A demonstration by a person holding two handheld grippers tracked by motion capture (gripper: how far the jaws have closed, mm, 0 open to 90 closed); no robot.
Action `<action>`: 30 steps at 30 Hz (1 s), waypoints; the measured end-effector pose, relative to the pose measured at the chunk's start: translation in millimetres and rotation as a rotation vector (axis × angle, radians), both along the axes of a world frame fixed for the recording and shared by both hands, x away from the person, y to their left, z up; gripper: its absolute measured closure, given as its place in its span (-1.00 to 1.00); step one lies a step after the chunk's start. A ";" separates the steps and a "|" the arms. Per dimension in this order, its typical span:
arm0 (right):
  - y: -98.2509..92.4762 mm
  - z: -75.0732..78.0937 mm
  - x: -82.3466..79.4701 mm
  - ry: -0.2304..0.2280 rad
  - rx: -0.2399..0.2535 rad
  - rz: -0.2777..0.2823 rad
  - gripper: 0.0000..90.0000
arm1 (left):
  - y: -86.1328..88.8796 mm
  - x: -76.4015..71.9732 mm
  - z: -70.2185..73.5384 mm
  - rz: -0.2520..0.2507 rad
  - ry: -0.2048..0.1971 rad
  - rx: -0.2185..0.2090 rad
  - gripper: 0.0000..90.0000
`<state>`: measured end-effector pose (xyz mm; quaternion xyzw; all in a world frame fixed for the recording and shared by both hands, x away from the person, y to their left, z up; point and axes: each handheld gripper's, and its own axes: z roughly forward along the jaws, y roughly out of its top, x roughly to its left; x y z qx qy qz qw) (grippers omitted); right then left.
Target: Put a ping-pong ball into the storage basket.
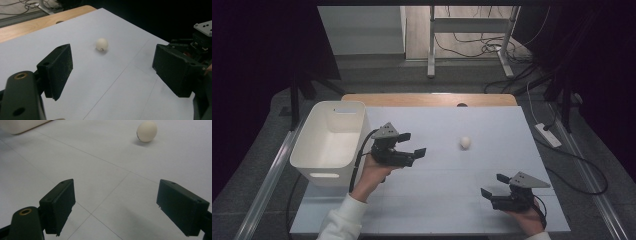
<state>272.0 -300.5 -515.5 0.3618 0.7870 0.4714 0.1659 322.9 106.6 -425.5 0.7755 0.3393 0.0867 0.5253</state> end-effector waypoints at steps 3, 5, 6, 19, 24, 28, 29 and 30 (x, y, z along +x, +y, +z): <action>-0.1 -0.3 1.0 0.000 0.001 -0.004 -0.66 | -2.9 3.4 -1.3 -0.007 0.006 0.005 -0.60; 0.5 0.1 1.4 0.002 0.000 -0.007 -0.66 | -4.6 5.7 -2.7 -0.010 0.010 0.005 -0.60; 1.8 0.2 1.4 0.003 -0.001 -0.005 -0.66 | -5.4 6.6 -3.7 -0.011 0.011 0.007 -0.60; 10.7 -0.3 2.4 0.003 -0.010 0.022 -0.66 | -16.2 13.0 -11.6 0.003 0.000 0.049 -0.60; 8.3 -0.5 3.0 0.003 -0.009 0.019 -0.66 | -24.1 19.8 -17.1 0.001 0.007 0.055 -0.59; 8.2 -0.6 2.9 0.002 -0.008 0.025 -0.66 | -33.0 24.8 -23.8 -0.002 0.011 0.063 -0.59; 8.3 -0.4 2.8 0.001 -0.008 0.025 -0.66 | -34.9 25.9 -25.3 -0.003 0.012 0.065 -0.59; 8.4 -0.1 2.8 0.000 -0.005 0.026 -0.66 | -36.8 26.9 -26.7 -0.004 0.013 0.066 -0.59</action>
